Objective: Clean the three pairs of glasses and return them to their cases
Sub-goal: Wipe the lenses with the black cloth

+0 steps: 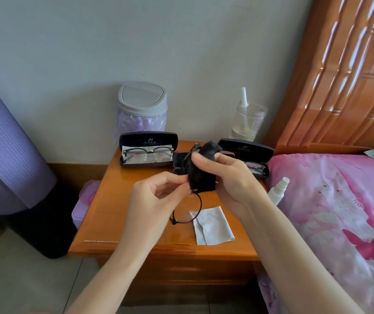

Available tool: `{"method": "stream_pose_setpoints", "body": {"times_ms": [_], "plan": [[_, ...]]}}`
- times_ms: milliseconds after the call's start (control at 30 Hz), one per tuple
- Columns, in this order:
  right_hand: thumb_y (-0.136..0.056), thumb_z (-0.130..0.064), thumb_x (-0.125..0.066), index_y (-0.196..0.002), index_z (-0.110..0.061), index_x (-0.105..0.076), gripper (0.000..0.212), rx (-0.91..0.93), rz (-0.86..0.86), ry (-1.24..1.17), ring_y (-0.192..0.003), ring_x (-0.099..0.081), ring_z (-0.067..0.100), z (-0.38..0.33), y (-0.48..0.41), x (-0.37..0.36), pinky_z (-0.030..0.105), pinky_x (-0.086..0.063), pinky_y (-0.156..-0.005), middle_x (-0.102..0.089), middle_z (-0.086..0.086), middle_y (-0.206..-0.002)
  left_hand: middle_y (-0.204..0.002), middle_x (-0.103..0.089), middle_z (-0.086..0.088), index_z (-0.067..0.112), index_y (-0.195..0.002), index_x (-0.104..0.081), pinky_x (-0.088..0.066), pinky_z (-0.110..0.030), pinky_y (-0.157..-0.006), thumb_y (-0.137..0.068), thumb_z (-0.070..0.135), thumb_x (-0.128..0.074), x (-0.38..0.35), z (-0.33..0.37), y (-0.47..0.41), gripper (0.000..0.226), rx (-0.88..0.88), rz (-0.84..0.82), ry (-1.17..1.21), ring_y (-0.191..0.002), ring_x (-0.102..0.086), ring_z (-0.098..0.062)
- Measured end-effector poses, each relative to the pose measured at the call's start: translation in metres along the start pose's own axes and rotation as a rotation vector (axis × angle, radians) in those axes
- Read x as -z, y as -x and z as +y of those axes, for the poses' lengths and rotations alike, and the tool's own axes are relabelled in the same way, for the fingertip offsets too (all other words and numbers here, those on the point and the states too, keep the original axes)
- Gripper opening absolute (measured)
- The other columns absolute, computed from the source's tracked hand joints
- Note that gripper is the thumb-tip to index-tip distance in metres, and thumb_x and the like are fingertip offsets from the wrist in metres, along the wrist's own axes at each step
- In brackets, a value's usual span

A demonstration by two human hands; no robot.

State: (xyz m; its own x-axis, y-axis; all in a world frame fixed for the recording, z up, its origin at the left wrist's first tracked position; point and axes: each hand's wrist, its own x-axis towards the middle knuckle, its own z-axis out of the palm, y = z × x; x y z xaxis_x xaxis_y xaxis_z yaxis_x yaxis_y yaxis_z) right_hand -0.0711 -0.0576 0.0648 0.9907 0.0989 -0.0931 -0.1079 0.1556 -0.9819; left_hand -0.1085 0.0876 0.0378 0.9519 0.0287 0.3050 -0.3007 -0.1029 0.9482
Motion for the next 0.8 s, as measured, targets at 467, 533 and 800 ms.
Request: {"method": "stream_pose_setpoints", "body": {"times_ms": [467,533,800], "plan": [[-0.079,-0.026,-0.075,-0.100,-0.008,-0.071,0.028,0.152,0.047,0.321,-0.076,-0.070,0.009,0.004,0.003,-0.012,0.012,-0.051,-0.061,-0.074,0.005,-0.087,-0.082,-0.075,0.011,0.019,-0.088,-0.074,-0.048,-0.006,-0.068,-0.080,0.014,-0.070,0.005,-0.002,0.000,0.011,0.079,0.083,0.120,-0.082,-0.070,0.000],[-0.078,-0.023,-0.075,-0.100,-0.009,-0.071,0.027,0.151,0.011,0.376,-0.077,-0.070,0.009,0.001,0.005,-0.005,0.014,-0.052,-0.064,-0.074,0.004,-0.087,-0.082,-0.076,0.009,0.018,-0.089,-0.075,-0.048,-0.006,-0.068,-0.079,0.014,-0.070,0.005,-0.001,0.001,0.012,0.097,0.079,0.141,-0.083,-0.070,0.000],[-0.068,-0.027,-0.078,-0.101,-0.009,-0.070,0.038,0.097,-0.077,0.451,-0.092,-0.070,0.020,-0.002,0.005,0.014,0.039,-0.055,-0.091,-0.074,0.006,-0.094,-0.077,-0.076,0.009,0.020,-0.085,-0.073,-0.048,-0.005,-0.066,-0.079,0.010,-0.070,0.002,0.001,0.003,0.012,0.115,0.036,0.167,-0.080,-0.070,0.000]]}}
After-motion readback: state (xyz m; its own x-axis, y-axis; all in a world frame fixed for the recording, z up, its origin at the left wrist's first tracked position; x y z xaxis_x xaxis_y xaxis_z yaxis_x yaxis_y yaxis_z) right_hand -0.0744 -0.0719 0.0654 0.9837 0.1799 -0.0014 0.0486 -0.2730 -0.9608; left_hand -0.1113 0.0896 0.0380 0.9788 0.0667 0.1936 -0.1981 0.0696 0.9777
